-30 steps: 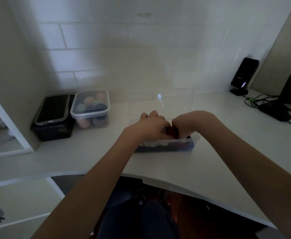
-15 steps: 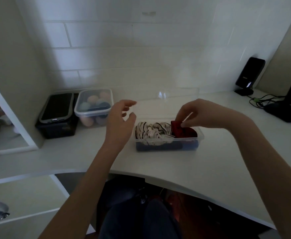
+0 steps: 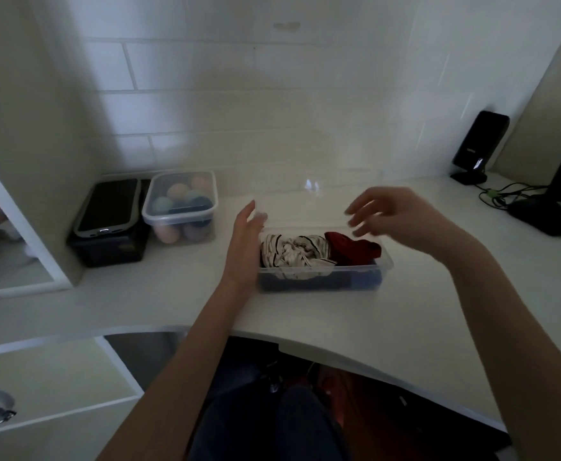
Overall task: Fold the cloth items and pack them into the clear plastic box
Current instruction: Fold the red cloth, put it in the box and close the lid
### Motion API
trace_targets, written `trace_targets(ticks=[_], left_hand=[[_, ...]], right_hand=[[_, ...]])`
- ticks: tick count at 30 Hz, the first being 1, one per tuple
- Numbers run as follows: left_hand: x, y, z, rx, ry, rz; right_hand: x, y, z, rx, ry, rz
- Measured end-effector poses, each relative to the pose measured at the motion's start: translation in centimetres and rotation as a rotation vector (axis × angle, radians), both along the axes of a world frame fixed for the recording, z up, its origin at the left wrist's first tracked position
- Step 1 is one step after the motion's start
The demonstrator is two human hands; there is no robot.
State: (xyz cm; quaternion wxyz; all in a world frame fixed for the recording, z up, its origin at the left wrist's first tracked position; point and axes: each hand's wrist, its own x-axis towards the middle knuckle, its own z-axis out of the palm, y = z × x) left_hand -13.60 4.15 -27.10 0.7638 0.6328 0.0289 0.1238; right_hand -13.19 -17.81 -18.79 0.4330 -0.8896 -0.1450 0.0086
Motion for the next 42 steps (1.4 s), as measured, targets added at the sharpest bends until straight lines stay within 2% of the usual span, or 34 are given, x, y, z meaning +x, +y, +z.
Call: trace_targets(ticks=[2, 3, 4, 7, 8, 11, 14, 16, 19, 22, 25, 31, 33, 35, 37, 40, 42], left_hand=[[0.1, 0.1, 0.0, -0.108, 0.01, -0.068], [0.1, 0.0, 0.1, -0.18, 0.019, -0.089], [0.1, -0.1, 0.2, -0.24, 0.029, -0.088], [0.0, -0.8, 0.6, -0.313, 0.012, -0.019], [0.0, -1.0, 0.6, -0.33, -0.007, 0.005], [-0.2, -1.1, 0.7, -0.353, -0.04, 0.101], [-0.1, -0.9, 0.1, -0.285, -0.044, 0.15], [-0.2, -0.7, -0.1, -0.215, -0.025, 0.18], [-1.1, -0.1, -0.3, -0.006, -0.043, 0.183], [-2.2, 0.4, -0.4, 0.231, -0.086, 0.009], [-2.6, 1.3, -0.8, 0.238, -0.077, -0.15], [-2.9, 1.7, -0.9, 0.318, -0.105, -0.149], [-2.9, 1.6, -1.2, 0.432, -0.138, -0.045], [-3.2, 1.3, -0.9, 0.541, -0.129, 0.07], [-3.5, 1.3, -0.9, 0.714, -0.229, 0.111], [-3.7, 1.6, -1.6, 1.015, -0.43, 0.066], [-3.7, 1.8, -1.9, 1.099, -0.44, 0.044]], right_hand=[[-0.3, -1.2, -1.2, 0.236, -0.192, -0.287], [-0.3, -1.4, -2.2, 0.303, -0.213, -0.383], [-0.3, -1.2, -3.2, 0.381, -0.156, -0.403], [-0.1, 0.1, -4.9, 0.762, 0.245, -0.288], [0.2, 0.3, -5.0, 0.855, 0.293, -0.263], [0.4, 0.9, -4.9, 0.93, 0.282, -0.208], [0.2, 0.9, -4.9, 0.967, 0.295, -0.185], [-0.2, 0.4, -5.1, 0.939, 0.352, -0.193], [-0.7, -0.9, -6.0, 0.749, 0.385, -0.182], [-0.9, -1.5, -6.9, 0.661, 0.373, -0.141], [-1.1, -1.1, -7.2, 0.678, 0.369, -0.155], [-1.6, -0.8, -6.9, 0.742, 0.301, -0.145], [-1.8, -0.3, -7.0, 0.623, 0.182, -0.162], [-2.0, 0.0, -7.6, 0.425, -0.058, -0.243], [-2.5, 0.3, -8.0, 0.239, -0.222, -0.248], [-2.8, 0.0, -8.0, 0.067, -0.25, -0.093], [-2.9, -0.3, -8.1, -0.031, -0.284, -0.039]])
